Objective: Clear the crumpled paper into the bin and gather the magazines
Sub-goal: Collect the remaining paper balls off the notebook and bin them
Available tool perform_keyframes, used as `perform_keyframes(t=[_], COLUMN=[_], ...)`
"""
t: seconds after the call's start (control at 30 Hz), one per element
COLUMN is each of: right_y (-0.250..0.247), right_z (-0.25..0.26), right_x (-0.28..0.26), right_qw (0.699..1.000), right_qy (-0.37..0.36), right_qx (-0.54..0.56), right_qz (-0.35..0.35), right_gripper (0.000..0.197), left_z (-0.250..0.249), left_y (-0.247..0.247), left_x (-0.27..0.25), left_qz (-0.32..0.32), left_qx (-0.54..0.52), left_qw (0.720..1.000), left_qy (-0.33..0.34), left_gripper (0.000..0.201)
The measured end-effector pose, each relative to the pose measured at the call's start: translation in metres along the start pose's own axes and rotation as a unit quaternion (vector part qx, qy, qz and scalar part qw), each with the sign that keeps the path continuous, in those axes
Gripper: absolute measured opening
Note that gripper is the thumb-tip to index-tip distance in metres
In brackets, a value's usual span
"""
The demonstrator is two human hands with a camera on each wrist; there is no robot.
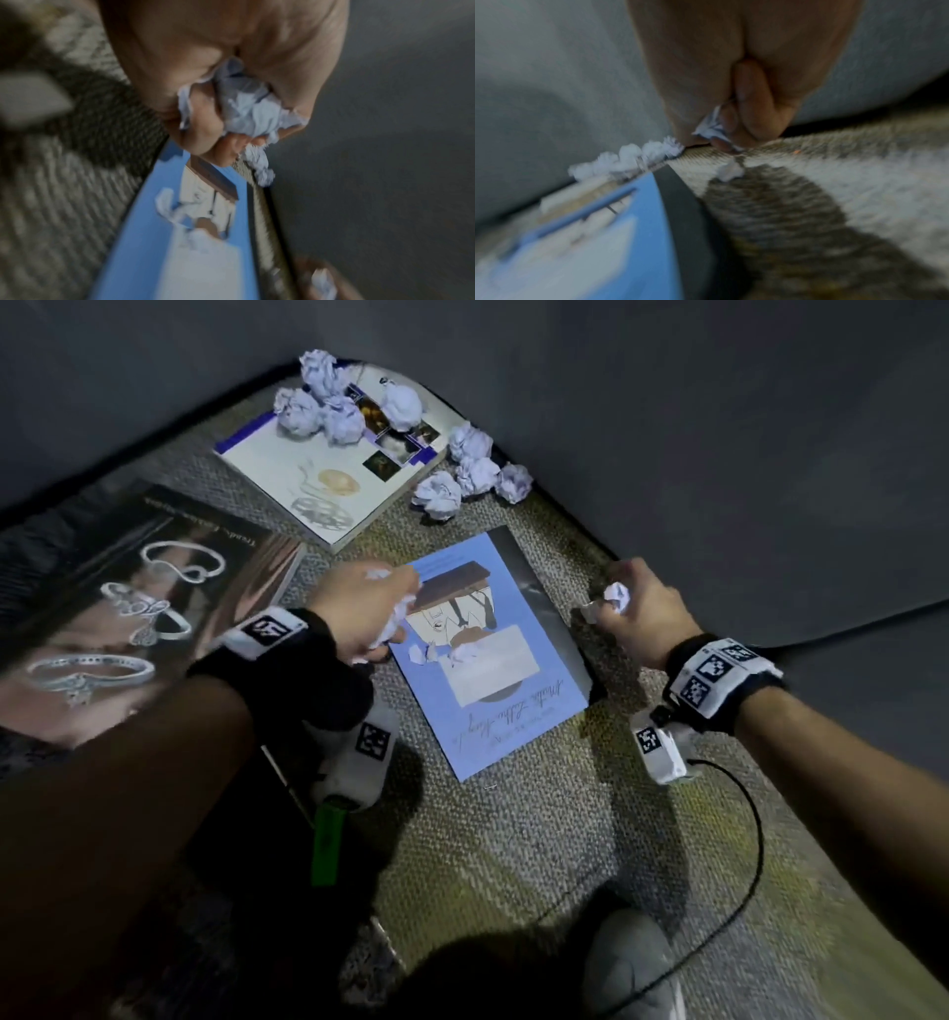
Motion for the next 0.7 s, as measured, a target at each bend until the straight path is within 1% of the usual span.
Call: perform_keyframes(t=[0.03,0.07,0.1,0.13,0.17,0.2,0.23,0.27,0.3,0.37,0.43,0.47,0.5,0.53,0.57,0.63,0.67,0.7], right_y=[0.004,0.009,0.014,0.019,0.021,0.023,0.025,0.024,0.026,0.027,0.027,0.028,0.027,0.024,0.02,0.008,0.004,0.003], right_z=[0.001,0.002,0.002,0.002,0.003,0.005,0.005,0.009,0.012,0.017,0.018,0.016,0.014,0.014,0.014,0.018,0.024,0.033], right_x=[0.0,-0.001,0.0,0.003,0.006,0.009,0.012,0.013,0.014,0.016,0.016,0.017,0.017,0.016,0.014,0.004,-0.006,-0.019], right_qw=[0.998,0.994,0.988,0.984,0.981,0.979,0.979,0.978,0.977,0.975,0.973,0.975,0.978,0.981,0.985,0.988,0.986,0.984], right_qy=[-0.026,-0.052,-0.073,-0.089,-0.097,-0.102,-0.102,-0.111,-0.116,-0.128,-0.13,-0.126,-0.123,-0.122,-0.123,-0.139,-0.156,-0.175], right_qx=[-0.05,-0.096,-0.134,-0.157,-0.171,-0.174,-0.175,-0.179,-0.18,-0.178,-0.188,-0.183,-0.168,-0.147,-0.119,-0.064,-0.046,-0.036], right_qz=[0.009,0.016,0.016,0.013,0.006,0.0,-0.003,-0.006,-0.009,-0.024,-0.032,-0.026,-0.02,-0.018,-0.019,-0.034,-0.035,-0.027], right_gripper=[0.052,0.058,0.061,0.062,0.06,0.055,0.05,0.044,0.038,0.03,0.024,0.02,0.014,0.009,0.008,0.01,0.009,0.008], left_z=[-0.01,-0.019,-0.022,-0.02,-0.016,-0.011,-0.007,-0.005,-0.001,0.002,0.004,0.005,0.005,0.004,0.001,-0.008,-0.013,-0.016], left_y=[0.001,0.008,0.018,0.028,0.036,0.041,0.046,0.049,0.054,0.06,0.062,0.062,0.063,0.061,0.058,0.044,0.037,0.035], left_x=[0.001,0.003,0.004,0.006,0.008,0.011,0.013,0.013,0.013,0.012,0.012,0.012,0.012,0.013,0.014,0.016,0.018,0.017], left_qz=[0.013,0.038,0.075,0.115,0.148,0.173,0.192,0.204,0.217,0.232,0.234,0.235,0.238,0.241,0.235,0.19,0.17,0.173], left_qx=[0.147,0.27,0.372,0.456,0.525,0.579,0.616,0.64,0.651,0.654,0.666,0.667,0.661,0.645,0.615,0.522,0.482,0.467], left_qw=[0.988,0.957,0.917,0.871,0.826,0.784,0.749,0.725,0.71,0.699,0.684,0.681,0.684,0.697,0.726,0.808,0.835,0.841], left_qy=[0.051,0.096,0.126,0.139,0.142,0.144,0.147,0.152,0.157,0.175,0.186,0.19,0.196,0.198,0.198,0.196,0.204,0.213], left_gripper=[0.018,0.013,0.018,0.03,0.039,0.042,0.039,0.035,0.031,0.024,0.015,0.013,0.011,0.01,0.007,0.005,0.01,0.017])
Point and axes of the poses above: each hand's wrist, its own x-axis towards the middle knuckle, its own y-axis out of the palm, z = x × y, the point moved 9 cm from there along x, towards the middle knuckle, and after that the axes turned 13 degrees about y, right-handed, at the moved point
